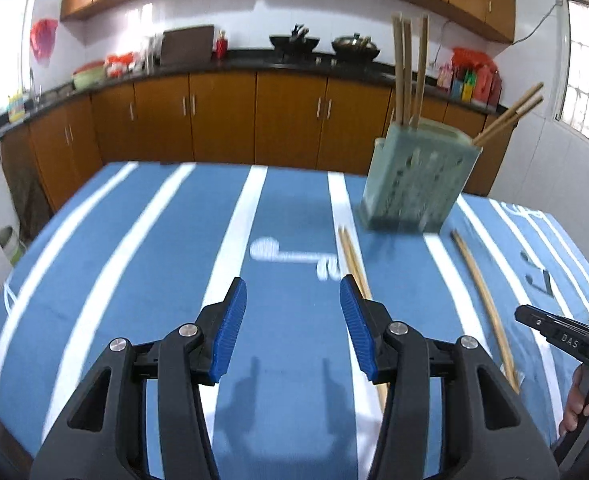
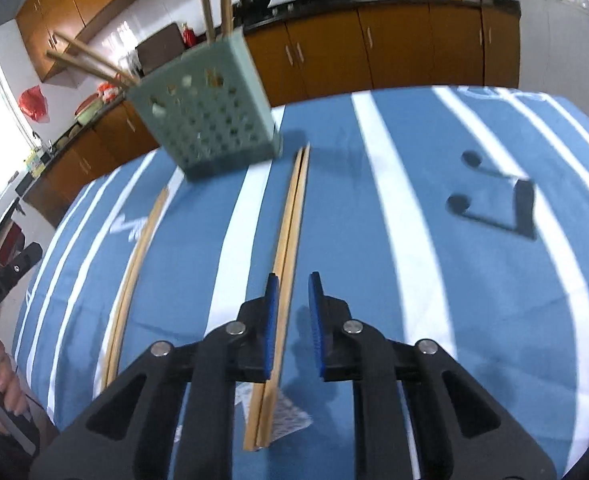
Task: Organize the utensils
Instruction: 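Lower both open tools back to the loose chopsticks on the cloth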
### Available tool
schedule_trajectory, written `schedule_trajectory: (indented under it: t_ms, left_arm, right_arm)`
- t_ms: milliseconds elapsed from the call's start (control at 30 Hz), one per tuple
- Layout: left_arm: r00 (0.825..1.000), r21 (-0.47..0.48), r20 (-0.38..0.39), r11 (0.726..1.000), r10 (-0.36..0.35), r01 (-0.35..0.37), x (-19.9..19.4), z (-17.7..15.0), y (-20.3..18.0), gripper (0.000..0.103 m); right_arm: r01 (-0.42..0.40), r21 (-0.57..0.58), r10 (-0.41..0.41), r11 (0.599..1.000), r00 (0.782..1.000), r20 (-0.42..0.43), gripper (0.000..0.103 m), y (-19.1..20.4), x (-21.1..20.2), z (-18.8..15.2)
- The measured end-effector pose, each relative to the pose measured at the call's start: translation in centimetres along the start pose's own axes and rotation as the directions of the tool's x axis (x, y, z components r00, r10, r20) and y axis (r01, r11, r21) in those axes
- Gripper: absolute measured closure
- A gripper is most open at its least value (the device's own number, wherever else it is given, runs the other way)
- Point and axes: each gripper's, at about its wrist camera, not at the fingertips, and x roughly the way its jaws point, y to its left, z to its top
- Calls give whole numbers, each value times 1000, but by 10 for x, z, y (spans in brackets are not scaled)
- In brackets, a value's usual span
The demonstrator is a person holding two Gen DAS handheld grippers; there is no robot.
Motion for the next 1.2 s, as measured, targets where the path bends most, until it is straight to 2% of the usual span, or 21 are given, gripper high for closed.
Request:
schedule_trajectory:
  t_ms: [233,467,600,733,867,1033,1200]
  left_arm:
    - [999,-9,-44,1000,-23,23,7,-16,-6,53]
    - [997,2,-73,999,-40,40,13,-23,-15,53]
    - [994,12,-93,999,-49,50,17,-27,-20,53]
    - [990,12,-119,997,-77,79,22,-31,-24,54]
    - [982,19,-150,993,-113,117,27,-37,-33,62]
    - [971,36,-193,988,-138,147,37,-44,-44,71]
    - [965,59,-228,988,-128,145,43,-49,-53,76]
  right_arm:
    - [41,-51,-43,998,998,-40,90,8,12,-6]
    - [45,-67,-49,997,998,-51,90,12,15,-5]
    - [107,-97,-111,990,993,-37,95,14,18,-5]
    - [163,-42,-164,986,986,-21,95,-1,16,0]
    - [178,1,-178,984,984,-18,95,-15,14,2]
    - [184,-8,-184,983,983,-14,95,-16,14,0]
    - [179,-8,-179,984,984,-13,95,-17,14,0]
